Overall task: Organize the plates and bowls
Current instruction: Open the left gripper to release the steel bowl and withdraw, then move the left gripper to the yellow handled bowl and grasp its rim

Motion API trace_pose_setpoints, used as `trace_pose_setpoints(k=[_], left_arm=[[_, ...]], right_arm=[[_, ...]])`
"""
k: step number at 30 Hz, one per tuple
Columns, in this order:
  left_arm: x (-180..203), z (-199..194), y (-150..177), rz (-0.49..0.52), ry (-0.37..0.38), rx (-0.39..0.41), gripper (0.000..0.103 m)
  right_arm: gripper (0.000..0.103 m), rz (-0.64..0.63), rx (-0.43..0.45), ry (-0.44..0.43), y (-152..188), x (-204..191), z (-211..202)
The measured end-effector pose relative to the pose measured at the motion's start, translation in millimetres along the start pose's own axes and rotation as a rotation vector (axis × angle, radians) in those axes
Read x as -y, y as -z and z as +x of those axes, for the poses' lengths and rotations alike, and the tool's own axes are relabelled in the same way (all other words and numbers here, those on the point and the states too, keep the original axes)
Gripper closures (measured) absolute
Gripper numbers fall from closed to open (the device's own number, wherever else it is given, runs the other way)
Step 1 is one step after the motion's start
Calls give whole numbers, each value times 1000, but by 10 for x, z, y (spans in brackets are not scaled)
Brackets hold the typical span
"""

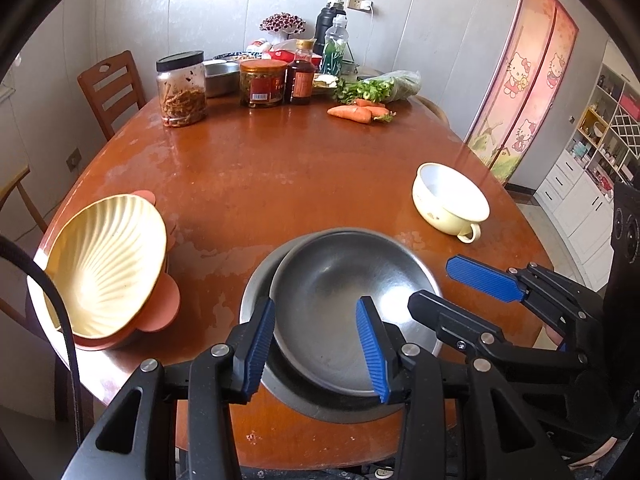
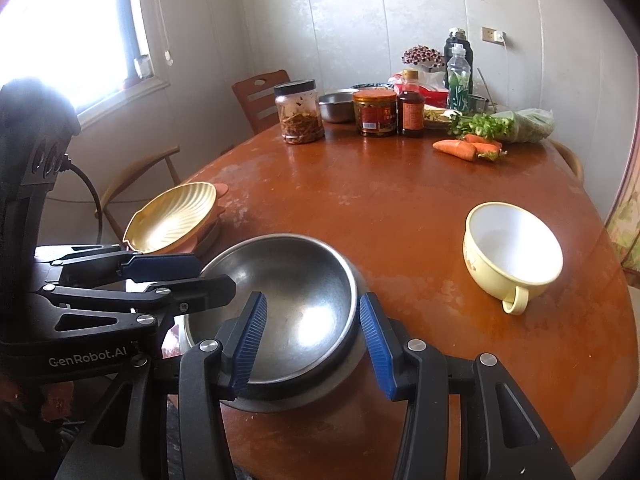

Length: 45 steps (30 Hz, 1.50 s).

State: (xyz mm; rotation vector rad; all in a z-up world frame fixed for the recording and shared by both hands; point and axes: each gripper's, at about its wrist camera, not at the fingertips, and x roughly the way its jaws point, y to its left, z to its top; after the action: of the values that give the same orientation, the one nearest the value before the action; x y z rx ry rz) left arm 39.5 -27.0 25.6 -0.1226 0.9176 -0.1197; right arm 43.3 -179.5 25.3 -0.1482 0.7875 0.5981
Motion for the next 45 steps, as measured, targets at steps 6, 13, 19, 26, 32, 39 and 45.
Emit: trace_pose_setpoints(k=[6,13,19,26,32,39,45], left_arm=[[48,-28,-77,2,-2,12,59],[159,-13,-205,14,8,21,58],[348,114,-342,38,32,12,58],[649,394,-604,61,48,-23,58],[874,680,-864,65,68,-55,58],[1057,1107,-1083,61,46,-126,58],[1167,1367,-1173,78,12,-168,54]], right_arm=[[52,12,12,0,-30,72,-56],[52,36,30,5,-50,210,-134],[52,74,48,44,-58,469,-225],[52,146,59,101,-100,957,-266],[51,198,51,154,-154,1420,-238],[52,247,18,159,-182,1842,-63],[52,280,-13,151,-126,2072,104]])
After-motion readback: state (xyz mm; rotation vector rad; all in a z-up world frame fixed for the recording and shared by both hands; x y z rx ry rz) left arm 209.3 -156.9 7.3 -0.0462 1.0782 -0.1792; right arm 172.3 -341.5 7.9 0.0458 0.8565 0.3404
